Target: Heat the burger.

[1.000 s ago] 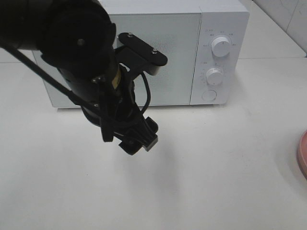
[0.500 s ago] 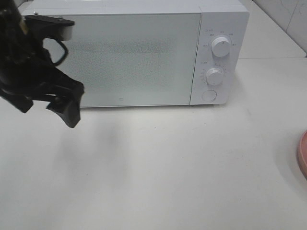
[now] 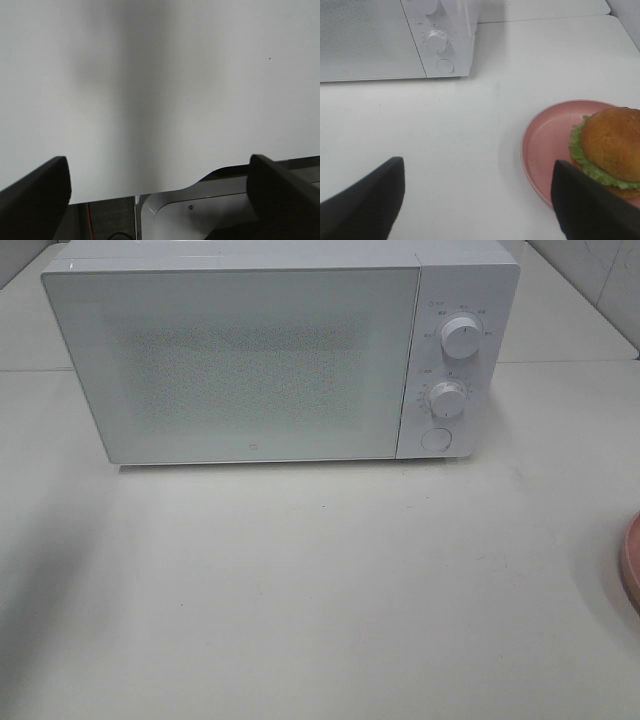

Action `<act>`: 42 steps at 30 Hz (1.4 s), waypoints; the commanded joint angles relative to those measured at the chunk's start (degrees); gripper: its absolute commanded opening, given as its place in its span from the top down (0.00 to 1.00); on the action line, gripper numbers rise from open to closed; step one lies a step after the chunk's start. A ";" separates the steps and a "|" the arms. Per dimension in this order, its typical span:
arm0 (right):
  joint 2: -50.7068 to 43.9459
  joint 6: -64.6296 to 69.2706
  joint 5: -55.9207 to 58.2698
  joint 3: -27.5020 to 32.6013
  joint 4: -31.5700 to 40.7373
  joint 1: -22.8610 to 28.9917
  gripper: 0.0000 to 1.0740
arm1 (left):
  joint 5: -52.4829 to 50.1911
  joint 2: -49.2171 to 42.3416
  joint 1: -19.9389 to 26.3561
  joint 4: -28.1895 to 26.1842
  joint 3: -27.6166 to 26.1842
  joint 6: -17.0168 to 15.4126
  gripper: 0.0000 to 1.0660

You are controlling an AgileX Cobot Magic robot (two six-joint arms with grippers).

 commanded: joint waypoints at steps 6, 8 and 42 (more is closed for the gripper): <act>-1.66 0.23 -0.34 0.00 0.29 -0.40 0.29 | -0.63 -14.90 3.21 0.06 7.68 -0.17 0.18; -1.66 0.23 -0.34 0.00 0.29 -0.40 0.29 | -1.03 -18.62 3.21 0.17 9.57 -0.29 0.18; -1.66 0.23 -0.34 0.00 0.29 -0.40 0.29 | -4.70 -70.42 3.21 5.73 24.41 -1.66 0.18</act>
